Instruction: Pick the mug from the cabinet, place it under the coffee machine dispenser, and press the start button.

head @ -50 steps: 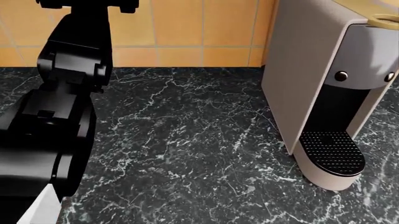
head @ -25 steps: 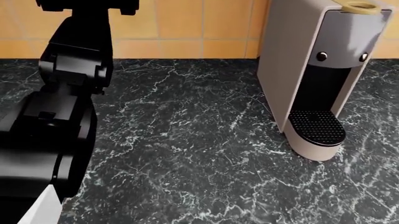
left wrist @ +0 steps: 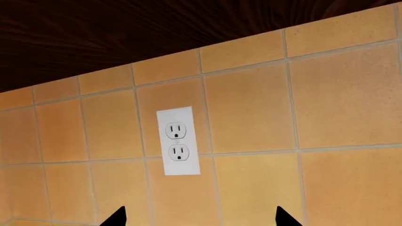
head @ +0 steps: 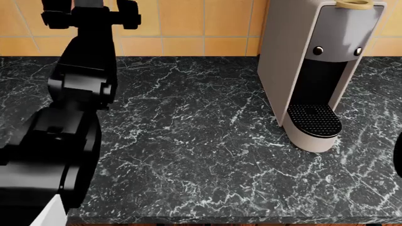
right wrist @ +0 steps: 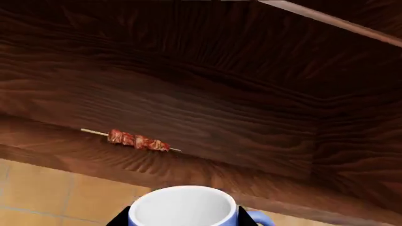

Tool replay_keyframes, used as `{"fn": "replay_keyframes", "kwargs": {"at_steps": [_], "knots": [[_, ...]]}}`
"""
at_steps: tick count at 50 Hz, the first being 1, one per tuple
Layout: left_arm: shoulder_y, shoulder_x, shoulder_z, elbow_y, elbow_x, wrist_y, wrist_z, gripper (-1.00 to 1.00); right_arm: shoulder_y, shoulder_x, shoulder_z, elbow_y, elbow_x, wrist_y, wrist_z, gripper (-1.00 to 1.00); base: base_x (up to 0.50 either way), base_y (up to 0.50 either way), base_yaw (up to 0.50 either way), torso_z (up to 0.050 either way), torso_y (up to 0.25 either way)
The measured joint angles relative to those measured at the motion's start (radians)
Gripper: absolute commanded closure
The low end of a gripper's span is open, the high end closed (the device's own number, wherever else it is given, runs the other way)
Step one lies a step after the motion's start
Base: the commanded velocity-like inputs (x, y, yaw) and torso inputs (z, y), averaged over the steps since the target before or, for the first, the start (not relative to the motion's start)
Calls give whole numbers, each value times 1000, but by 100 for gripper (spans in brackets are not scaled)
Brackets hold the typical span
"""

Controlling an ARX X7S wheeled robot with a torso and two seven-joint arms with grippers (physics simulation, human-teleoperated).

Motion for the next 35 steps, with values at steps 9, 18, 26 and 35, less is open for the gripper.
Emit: {"fn": "replay_keyframes", "kwargs": {"at_steps": [9,18,26,35], "knots": [[47,-13,-8,-1,-2,64,16,-100,-345,-24,128,-338,-549,123,-519,100,0,0,0,0,0],[70,-19,-17,-1,-2,78,19,-100,-619,-95,225,-541,-778,174,-731,100,0,0,0,0,0],[80,-22,-22,-1,0,79,18,-100,-782,-148,279,-633,-862,194,-811,100,0,0,0,0,0],[87,-22,-27,-1,1,76,18,-100,-884,-210,301,-700,-910,200,-845,100,0,0,0,0,0]]}}
